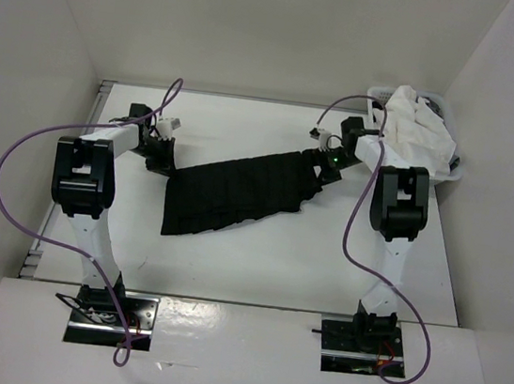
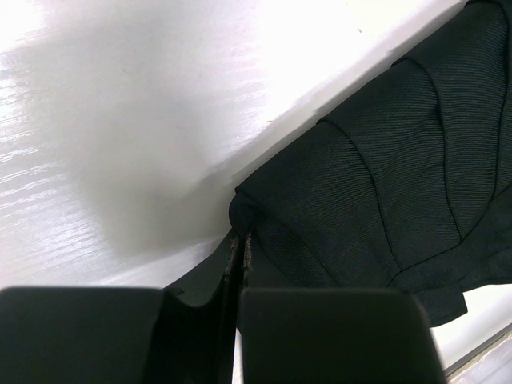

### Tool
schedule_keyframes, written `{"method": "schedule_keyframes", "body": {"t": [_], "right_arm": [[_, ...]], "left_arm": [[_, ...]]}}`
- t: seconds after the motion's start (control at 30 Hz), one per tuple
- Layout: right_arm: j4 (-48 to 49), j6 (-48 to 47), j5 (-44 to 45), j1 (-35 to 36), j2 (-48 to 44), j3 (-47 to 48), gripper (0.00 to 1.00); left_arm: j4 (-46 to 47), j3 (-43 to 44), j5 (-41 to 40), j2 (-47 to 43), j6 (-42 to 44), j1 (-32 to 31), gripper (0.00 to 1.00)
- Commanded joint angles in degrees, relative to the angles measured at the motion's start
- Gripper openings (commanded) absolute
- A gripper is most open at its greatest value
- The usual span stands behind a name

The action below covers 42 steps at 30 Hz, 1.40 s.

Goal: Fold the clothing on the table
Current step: Fold the skirt

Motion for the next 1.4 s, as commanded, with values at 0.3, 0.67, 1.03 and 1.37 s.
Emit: {"method": "schedule_keyframes", "body": {"t": [0.3, 0.67, 1.03, 1.37], "right_arm": [[-2.53, -1.69, -3.44, 4.48, 6.74, 1.84, 0.85], [-1.30, -1.16, -1.34, 4.48, 4.63, 0.08, 0.55], [-0.77, 0.23, 1.29, 4.48, 2.97, 0.08, 0.11], [-2.88, 4.54, 16.67, 7.46, -0.47, 11.94, 0.00]], "left_arm": [[-0.78, -1.37, 1.78, -1.79, 1.09, 0.34, 0.00], [-0.78, -1.37, 1.78, -1.79, 1.09, 0.34, 0.00], [-0.78, -1.37, 1.78, -1.27, 1.61, 0.34, 0.00], [-1.39, 2.22, 3.62, 1.10, -0.75, 0.34, 0.00]]}}
